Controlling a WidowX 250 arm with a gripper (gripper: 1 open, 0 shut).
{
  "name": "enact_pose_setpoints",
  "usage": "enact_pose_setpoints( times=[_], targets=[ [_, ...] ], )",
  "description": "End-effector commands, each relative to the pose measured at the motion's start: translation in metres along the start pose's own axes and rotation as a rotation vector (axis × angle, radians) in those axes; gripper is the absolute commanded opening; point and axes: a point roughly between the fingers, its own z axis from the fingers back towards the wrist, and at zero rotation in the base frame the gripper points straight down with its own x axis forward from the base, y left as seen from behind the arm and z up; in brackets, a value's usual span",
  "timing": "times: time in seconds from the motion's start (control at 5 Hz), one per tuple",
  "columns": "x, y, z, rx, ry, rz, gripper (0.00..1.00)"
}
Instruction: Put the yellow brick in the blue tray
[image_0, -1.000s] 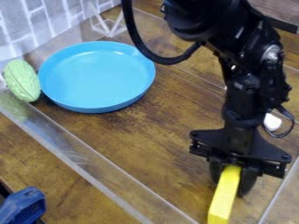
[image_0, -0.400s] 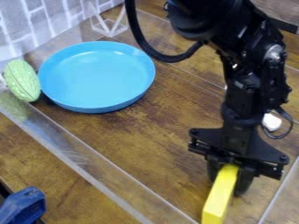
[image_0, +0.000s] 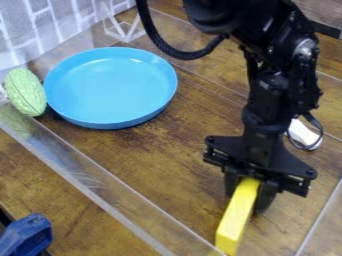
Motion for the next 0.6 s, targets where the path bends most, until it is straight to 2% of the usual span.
enact_pose_setpoints(
  times=[0.0,0.4],
  targets=[
    [0.0113,0.0,0.0329,-0.037,-0.077,-0.007,0.0],
    [0.0101,0.0002,0.0409,-0.05,-0.082,-0.011,0.0]
  ],
)
